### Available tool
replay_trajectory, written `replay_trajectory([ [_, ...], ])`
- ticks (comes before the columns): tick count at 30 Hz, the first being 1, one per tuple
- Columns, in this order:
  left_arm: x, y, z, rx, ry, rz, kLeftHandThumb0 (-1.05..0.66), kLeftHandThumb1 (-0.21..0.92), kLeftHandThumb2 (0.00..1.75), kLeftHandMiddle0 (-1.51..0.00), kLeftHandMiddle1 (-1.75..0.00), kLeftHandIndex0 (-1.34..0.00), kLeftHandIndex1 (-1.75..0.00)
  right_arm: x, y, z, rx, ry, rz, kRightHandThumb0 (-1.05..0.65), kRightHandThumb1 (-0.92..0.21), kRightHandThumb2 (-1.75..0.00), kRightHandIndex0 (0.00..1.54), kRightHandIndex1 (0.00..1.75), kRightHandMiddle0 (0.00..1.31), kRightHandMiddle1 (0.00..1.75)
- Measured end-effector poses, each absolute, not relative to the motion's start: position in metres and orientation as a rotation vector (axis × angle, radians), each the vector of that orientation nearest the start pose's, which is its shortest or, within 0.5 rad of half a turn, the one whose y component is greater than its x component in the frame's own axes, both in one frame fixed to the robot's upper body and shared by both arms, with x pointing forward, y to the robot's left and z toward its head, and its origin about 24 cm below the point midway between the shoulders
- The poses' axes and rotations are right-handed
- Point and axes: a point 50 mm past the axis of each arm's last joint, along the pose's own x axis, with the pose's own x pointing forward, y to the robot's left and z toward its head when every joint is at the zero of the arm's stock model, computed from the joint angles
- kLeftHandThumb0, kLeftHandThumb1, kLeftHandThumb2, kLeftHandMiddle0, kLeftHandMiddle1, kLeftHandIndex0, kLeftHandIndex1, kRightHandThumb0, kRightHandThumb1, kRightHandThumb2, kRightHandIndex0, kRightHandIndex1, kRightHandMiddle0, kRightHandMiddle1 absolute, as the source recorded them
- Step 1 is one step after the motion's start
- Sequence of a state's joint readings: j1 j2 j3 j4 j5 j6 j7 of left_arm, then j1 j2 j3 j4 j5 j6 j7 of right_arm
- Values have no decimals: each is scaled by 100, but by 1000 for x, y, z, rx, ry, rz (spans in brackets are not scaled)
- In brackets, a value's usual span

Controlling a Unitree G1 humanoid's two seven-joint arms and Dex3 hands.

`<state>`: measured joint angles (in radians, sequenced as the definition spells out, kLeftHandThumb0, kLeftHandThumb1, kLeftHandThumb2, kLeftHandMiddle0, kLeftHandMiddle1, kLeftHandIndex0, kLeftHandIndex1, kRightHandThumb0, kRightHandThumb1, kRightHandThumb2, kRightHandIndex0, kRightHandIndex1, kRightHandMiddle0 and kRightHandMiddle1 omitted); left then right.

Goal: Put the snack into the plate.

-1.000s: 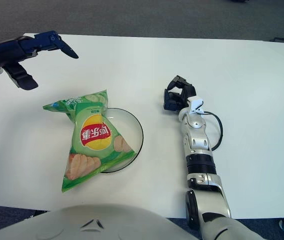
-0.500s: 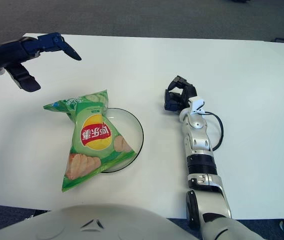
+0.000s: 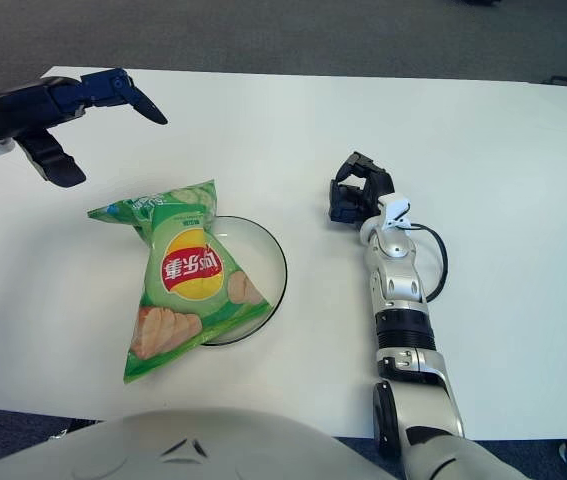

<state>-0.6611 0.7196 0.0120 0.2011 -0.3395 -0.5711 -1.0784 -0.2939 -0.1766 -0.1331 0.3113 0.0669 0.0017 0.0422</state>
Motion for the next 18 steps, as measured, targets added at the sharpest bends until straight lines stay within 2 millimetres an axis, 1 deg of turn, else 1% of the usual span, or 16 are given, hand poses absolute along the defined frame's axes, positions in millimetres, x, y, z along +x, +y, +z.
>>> replay_trajectory([
  [2,290,200,251,888,-762,-1010,-99,92,45,-16,-107,0,-117,309,-202,57,-74,10,-57,-51,-25,-140,130,175,67,175],
  [3,291,200,250,882,-760,-1006,-88,84,58,-31,-120,-10,-129,309,-202,59,-74,5,-57,-51,-25,-140,129,175,67,175],
  [4,293,201,249,852,-769,-973,-73,68,81,-56,-140,-26,-145,311,-200,65,-74,-25,-57,-51,-25,-140,128,175,67,175],
  [5,294,202,248,809,-784,-931,-63,57,97,-73,-152,-37,-156,311,-200,67,-73,-39,-59,-51,-25,-139,127,175,67,175],
  [8,300,204,241,682,-796,-811,-52,43,116,-93,-167,-50,-168,311,-199,69,-73,-50,-68,-51,-26,-139,126,175,67,175],
  [12,308,203,223,509,-765,-668,-48,38,124,-102,-173,-56,-173,311,-196,71,-67,-59,-70,-51,-26,-139,125,175,66,175],
  [18,317,204,187,260,-641,-442,-46,38,124,-107,-174,-56,-174,311,-191,73,-50,-72,-79,-51,-26,-138,126,175,66,175],
])
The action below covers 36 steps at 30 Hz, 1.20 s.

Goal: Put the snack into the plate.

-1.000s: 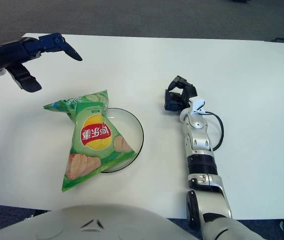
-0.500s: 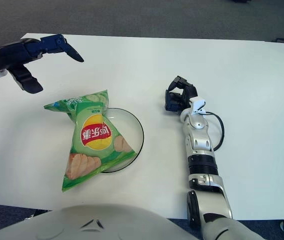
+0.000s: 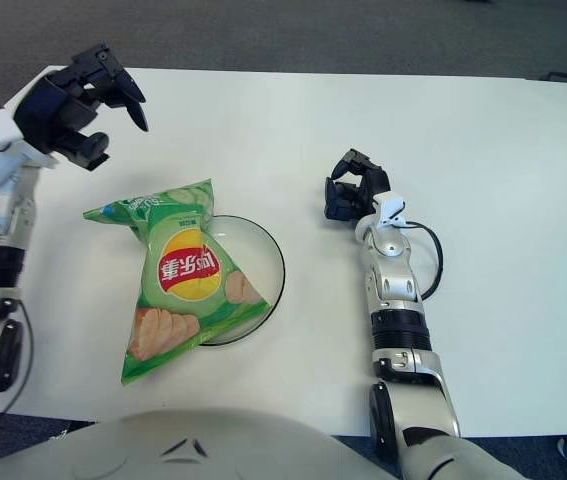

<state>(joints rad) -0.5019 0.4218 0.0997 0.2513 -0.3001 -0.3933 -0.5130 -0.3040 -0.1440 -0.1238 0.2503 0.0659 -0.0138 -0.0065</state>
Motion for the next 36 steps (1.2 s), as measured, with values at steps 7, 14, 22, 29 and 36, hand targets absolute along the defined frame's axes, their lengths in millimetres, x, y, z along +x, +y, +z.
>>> replay_trajectory([
  [7,319,215,137,62,-437,-111,-45,42,118,-113,-175,-53,-175,309,-183,74,-14,-84,-86,-50,-26,-138,126,175,66,175],
  [14,310,217,115,153,-371,-34,-45,42,118,-111,-175,-53,-175,307,-182,72,-1,-75,-93,-50,-26,-138,126,175,66,175],
  [22,310,211,124,279,-460,-51,-44,43,117,-106,-175,-52,-175,307,-180,73,3,-75,-92,-51,-26,-139,125,175,67,175],
  [29,314,208,122,256,-480,-68,-44,44,116,-107,-175,-51,-175,308,-180,73,5,-77,-91,-51,-25,-140,125,175,67,175],
  [36,315,203,117,171,-469,-79,-44,44,116,-108,-175,-51,-175,308,-179,74,5,-78,-90,-51,-25,-140,126,175,67,175],
])
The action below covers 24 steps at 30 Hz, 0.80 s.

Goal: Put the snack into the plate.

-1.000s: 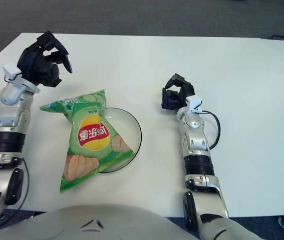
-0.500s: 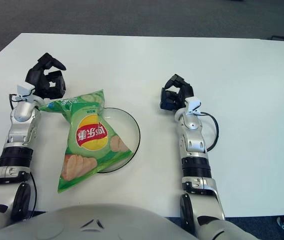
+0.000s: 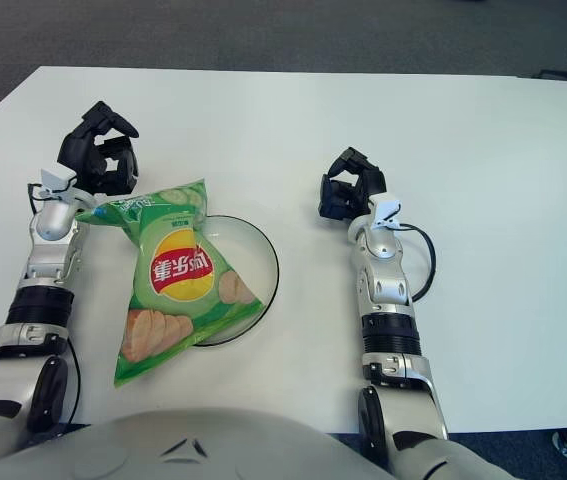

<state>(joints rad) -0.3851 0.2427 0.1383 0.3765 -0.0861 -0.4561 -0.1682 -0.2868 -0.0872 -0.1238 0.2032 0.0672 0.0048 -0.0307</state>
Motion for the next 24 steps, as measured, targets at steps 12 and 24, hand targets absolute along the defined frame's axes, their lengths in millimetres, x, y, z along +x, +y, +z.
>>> replay_trajectory([
  [12,313,203,108,95,-435,-49,-48,32,131,-118,-175,-61,-175,307,-179,74,7,-80,-91,-51,-25,-140,126,175,67,175],
  [24,307,213,94,-36,-321,49,-51,23,142,-121,-175,-68,-175,305,-179,75,8,-84,-93,-51,-25,-140,126,175,67,175],
])
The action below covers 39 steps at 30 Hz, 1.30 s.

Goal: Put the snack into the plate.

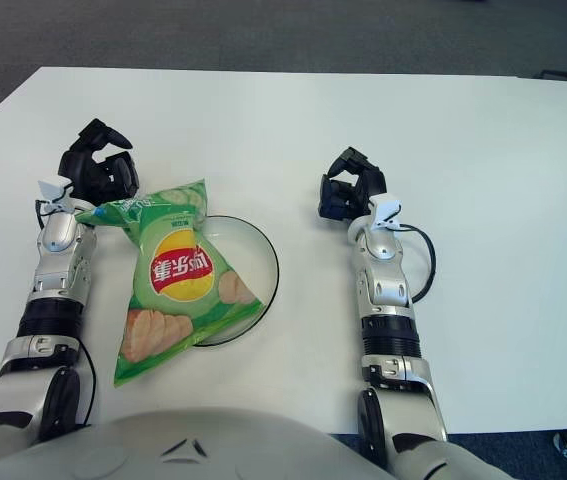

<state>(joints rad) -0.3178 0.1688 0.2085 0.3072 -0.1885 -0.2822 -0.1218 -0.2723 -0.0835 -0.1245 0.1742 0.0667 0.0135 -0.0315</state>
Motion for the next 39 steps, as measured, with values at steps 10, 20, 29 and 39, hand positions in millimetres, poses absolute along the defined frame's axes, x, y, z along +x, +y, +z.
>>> replay_trajectory([
  [10,301,210,86,-93,-259,92,-52,21,145,-123,-175,-70,-175,304,-181,74,3,-79,-94,-50,-26,-138,124,175,66,175],
  [20,301,206,86,-99,-255,95,-53,19,147,-123,-175,-71,-175,304,-182,73,1,-65,-91,-50,-27,-137,121,175,65,175],
  [29,301,202,87,-98,-274,90,-53,19,147,-124,-175,-72,-175,304,-184,72,-3,-50,-95,-50,-27,-137,119,175,65,175],
  [39,300,196,88,-105,-289,83,-54,18,148,-126,-175,-72,-175,303,-186,74,1,-42,-113,-50,-28,-136,120,175,65,175],
])
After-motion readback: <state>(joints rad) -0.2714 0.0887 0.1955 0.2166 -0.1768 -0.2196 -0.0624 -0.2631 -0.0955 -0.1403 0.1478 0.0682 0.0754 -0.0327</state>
